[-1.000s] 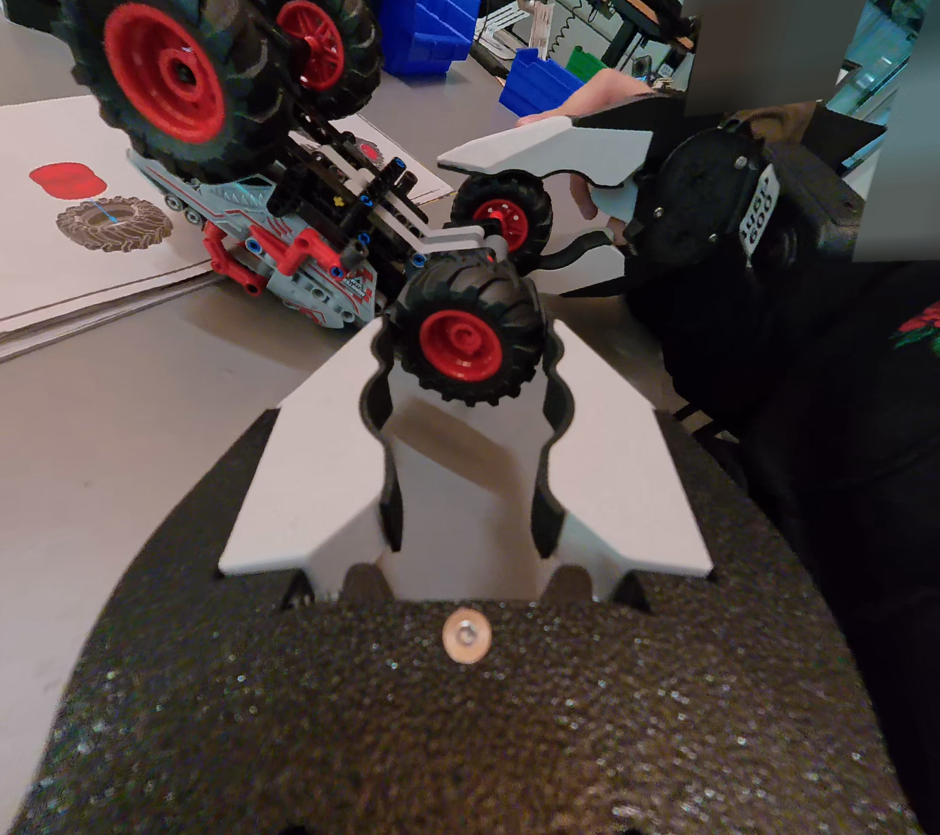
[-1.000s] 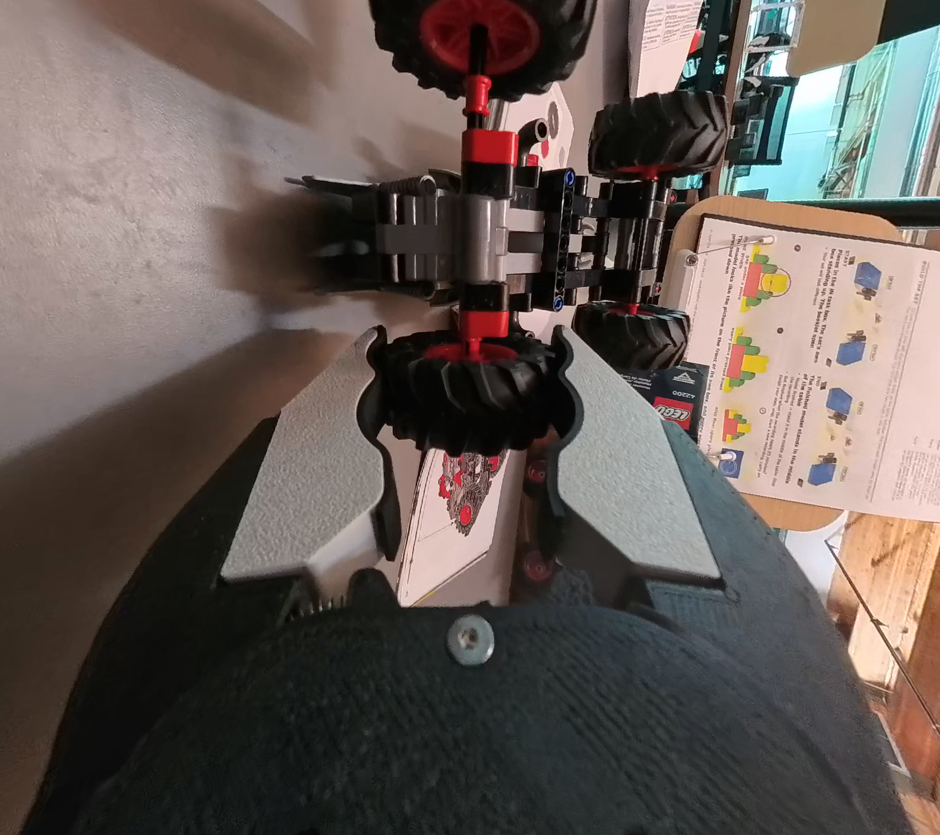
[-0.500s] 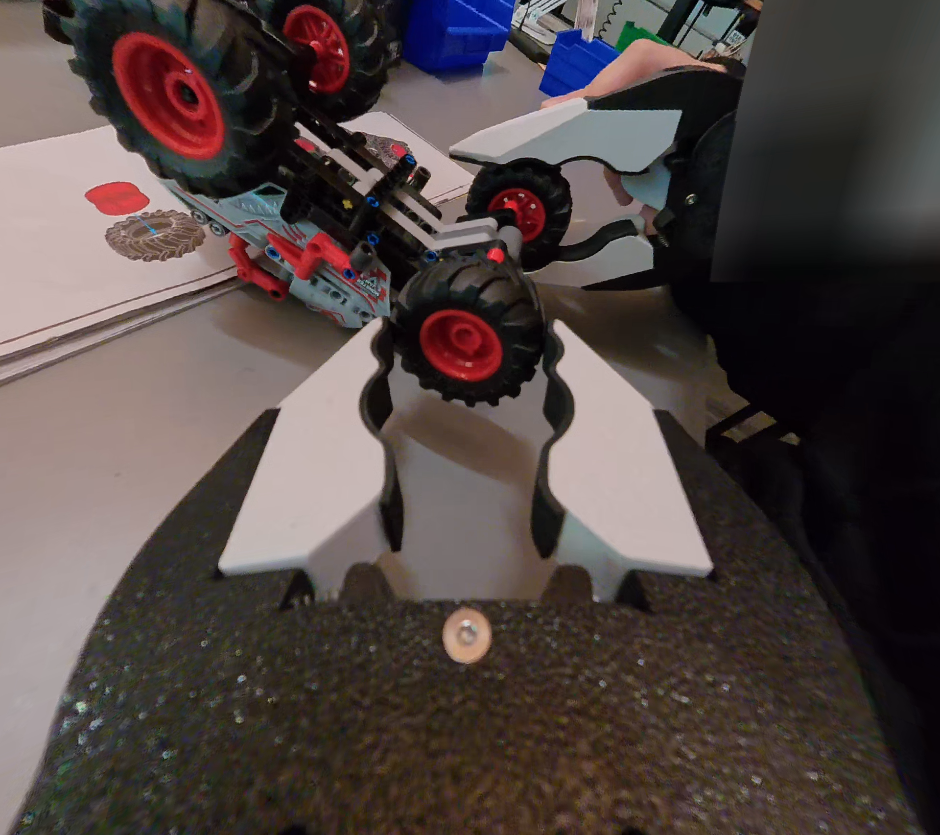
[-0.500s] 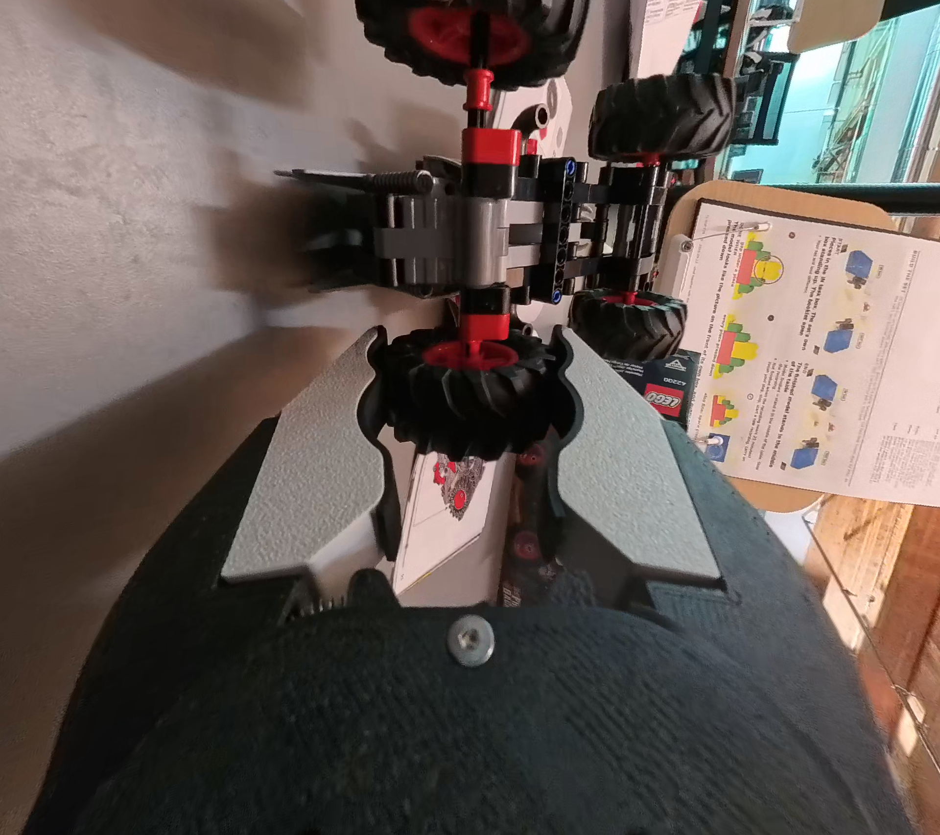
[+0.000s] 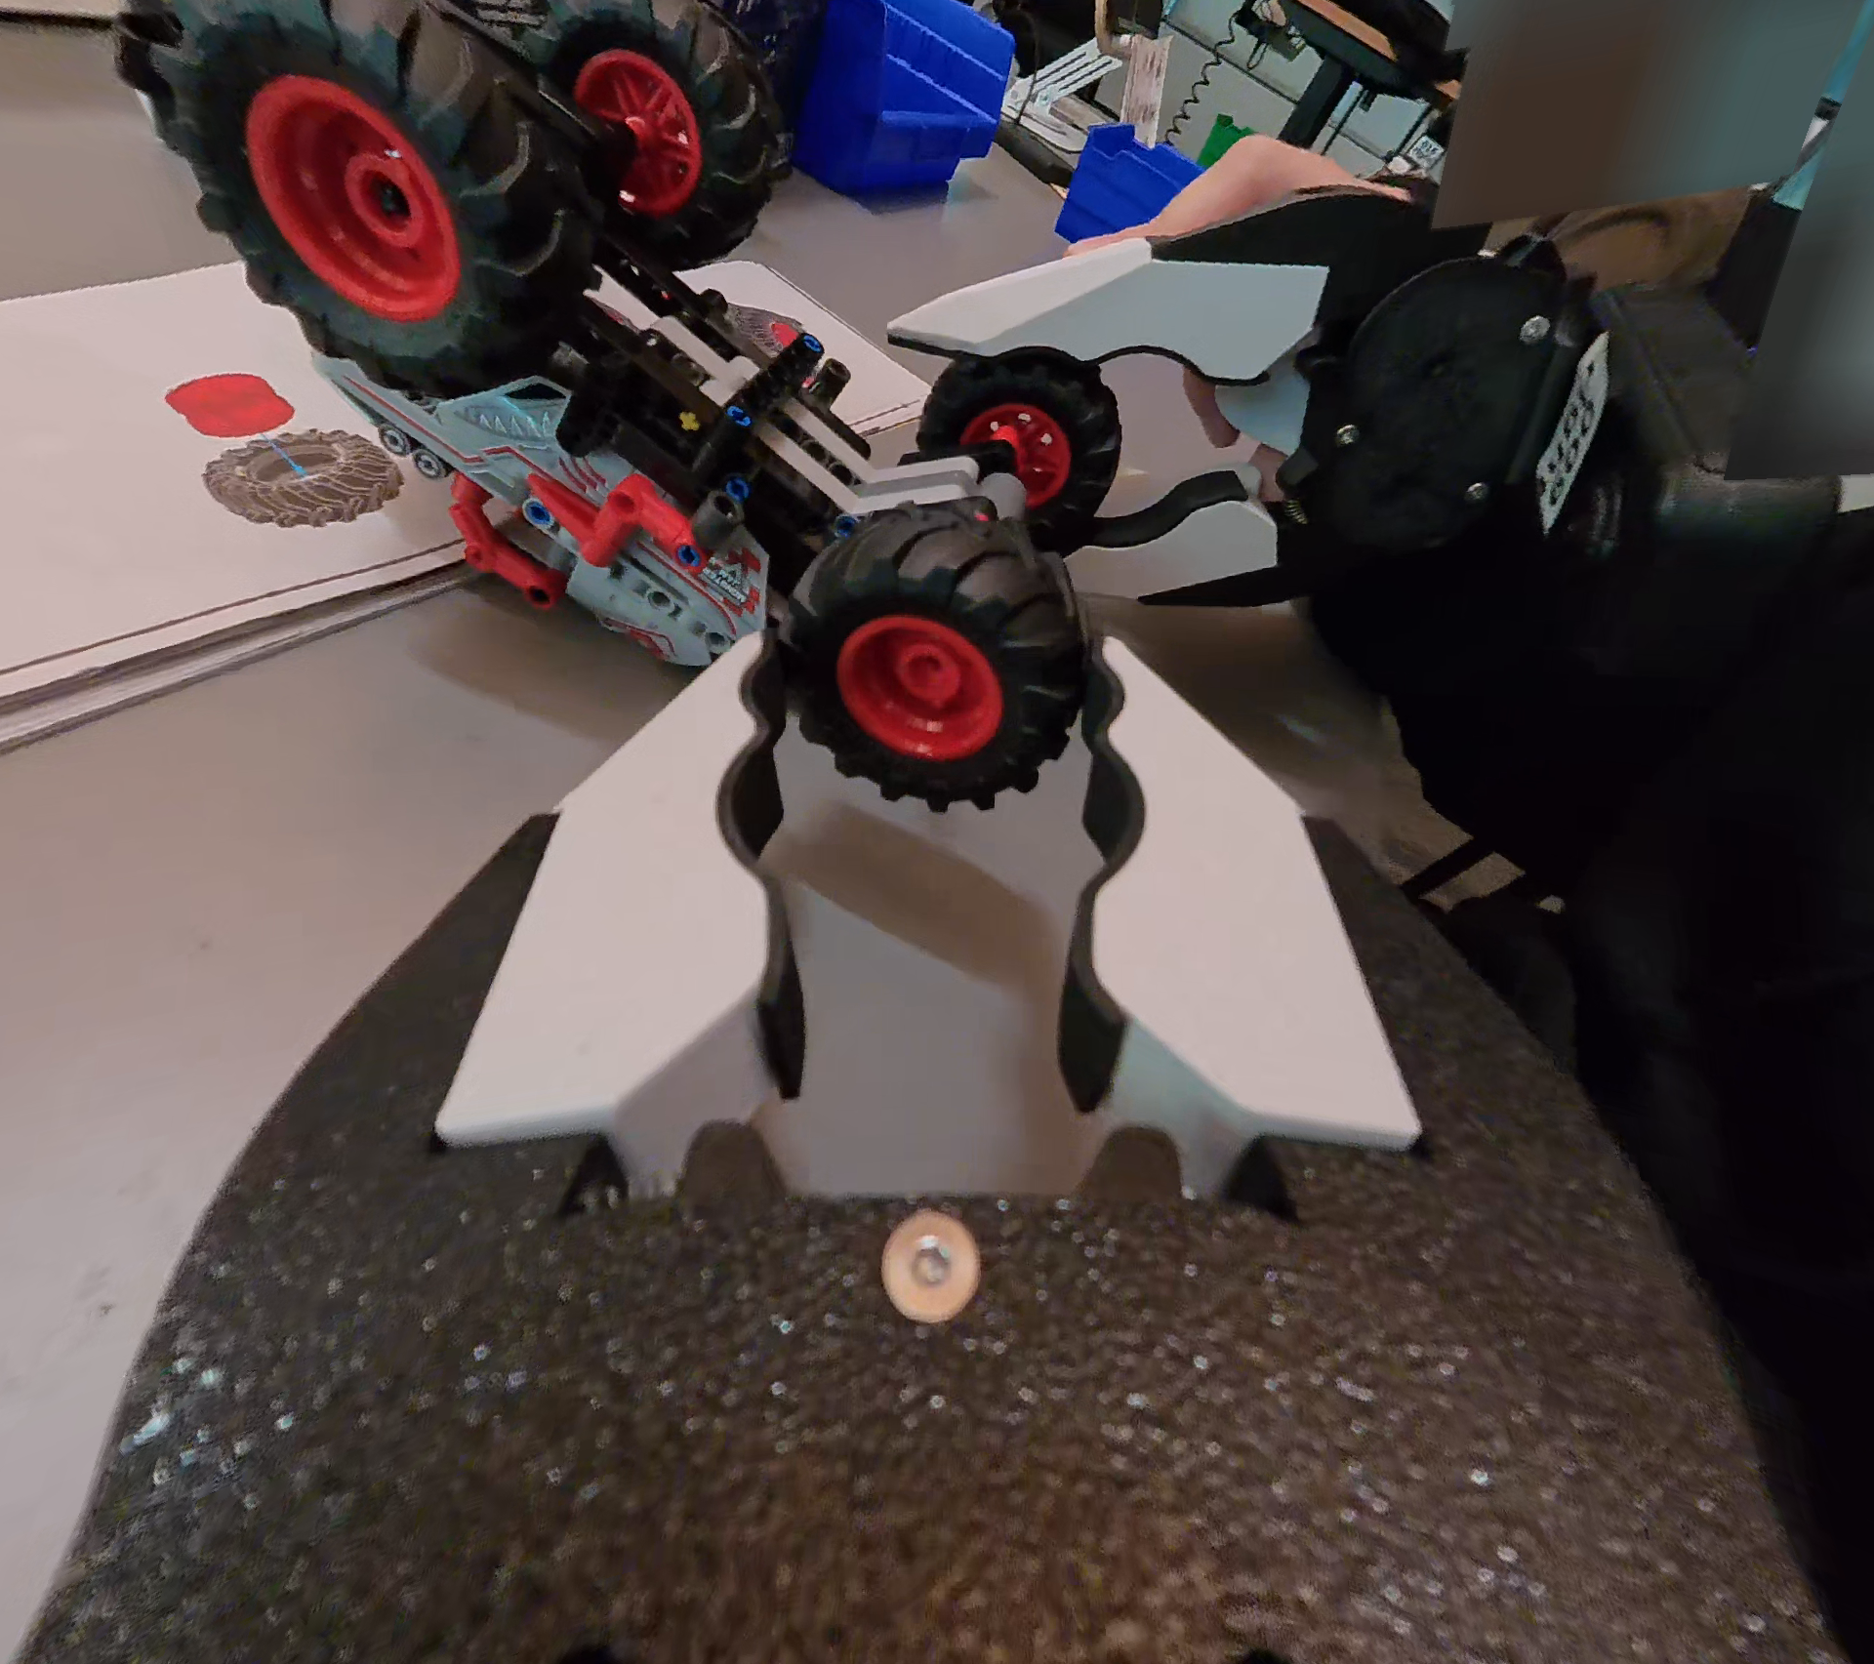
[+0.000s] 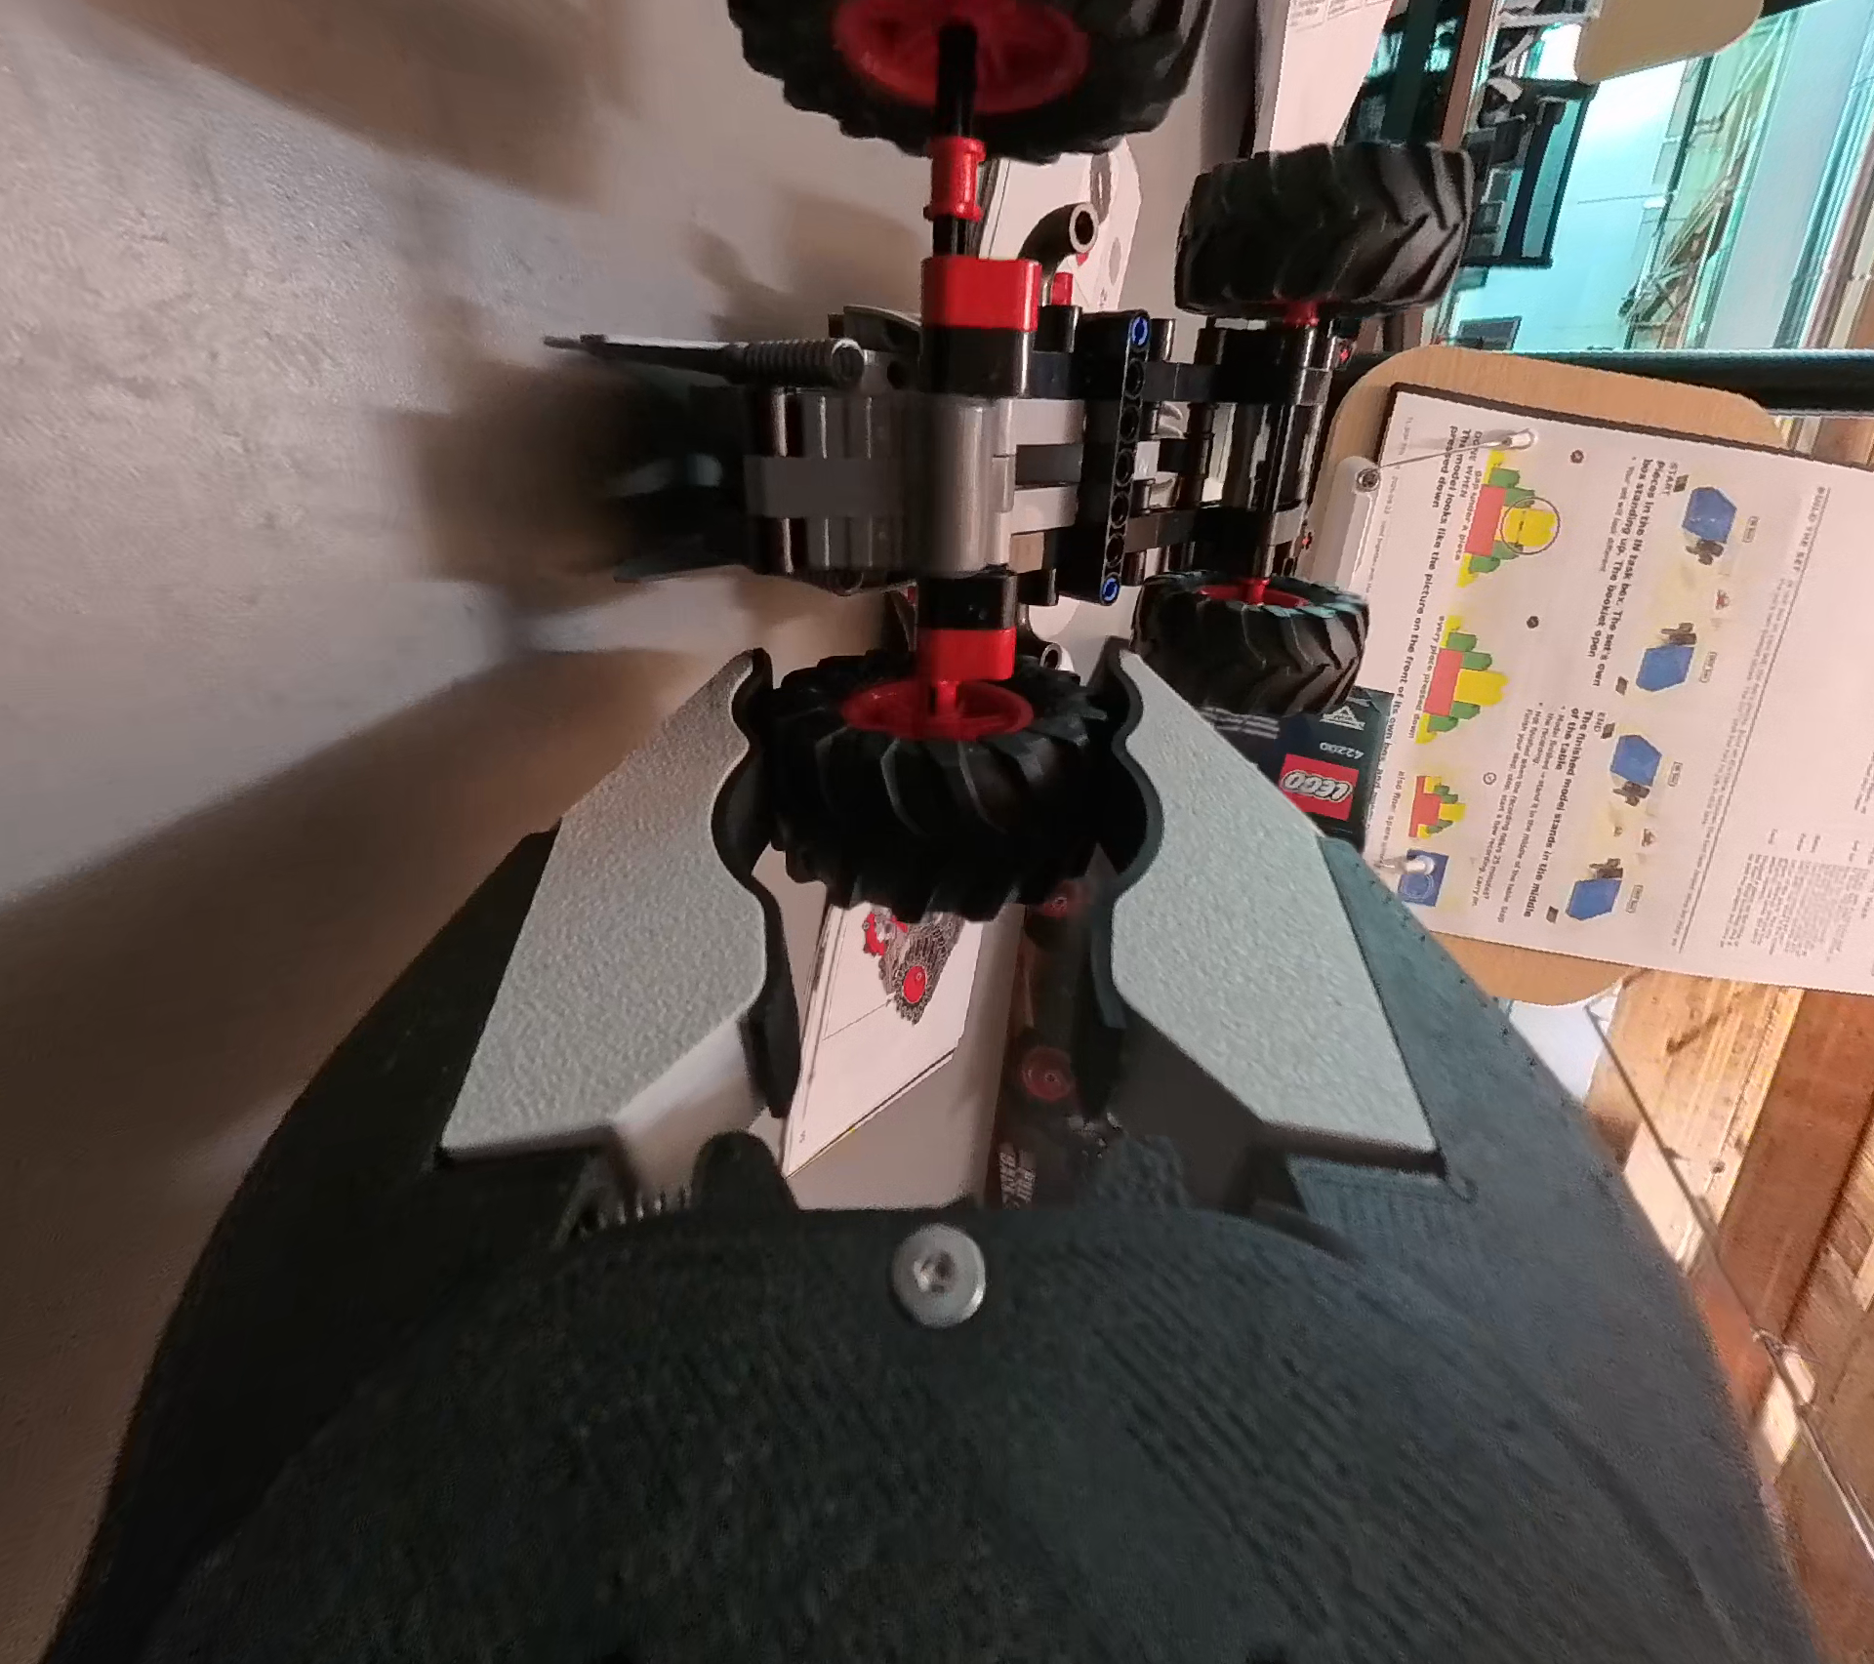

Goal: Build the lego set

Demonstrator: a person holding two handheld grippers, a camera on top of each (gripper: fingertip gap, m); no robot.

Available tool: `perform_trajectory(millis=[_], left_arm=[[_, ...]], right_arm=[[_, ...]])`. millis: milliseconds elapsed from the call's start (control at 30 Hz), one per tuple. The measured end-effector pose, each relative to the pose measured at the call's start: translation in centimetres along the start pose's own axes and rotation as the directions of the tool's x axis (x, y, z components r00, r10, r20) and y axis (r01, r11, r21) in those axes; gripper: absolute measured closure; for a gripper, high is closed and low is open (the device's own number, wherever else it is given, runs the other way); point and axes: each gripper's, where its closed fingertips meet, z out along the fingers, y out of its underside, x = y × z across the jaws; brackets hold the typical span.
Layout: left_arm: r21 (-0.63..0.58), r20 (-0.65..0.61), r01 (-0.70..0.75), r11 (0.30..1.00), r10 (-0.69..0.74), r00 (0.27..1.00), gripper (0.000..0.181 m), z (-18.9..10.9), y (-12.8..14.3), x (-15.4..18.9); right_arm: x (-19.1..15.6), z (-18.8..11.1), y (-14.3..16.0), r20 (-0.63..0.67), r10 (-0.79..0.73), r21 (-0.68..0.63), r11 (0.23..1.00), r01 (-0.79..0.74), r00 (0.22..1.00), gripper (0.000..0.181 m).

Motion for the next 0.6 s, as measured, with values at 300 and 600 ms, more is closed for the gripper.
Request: perform_trajectory(millis=[300,600], left_arm=[[-0.027,0.015,-0.151,0.988,0.152,0.988,0.125,-0.02,0.04,0.32],[-0.025,0.078,-0.391,0.92,0.392,0.917,0.125,0.02,-0.23,0.34]], right_arm=[[-0.18,0.02,0.07,0.019,0.022,-0.027,0.999,-0.022,1.0,0.118],[-0.53,-0.16,-0.13,0.053,0.046,-0.02,0.999,-0.045,0.998,0.119]])
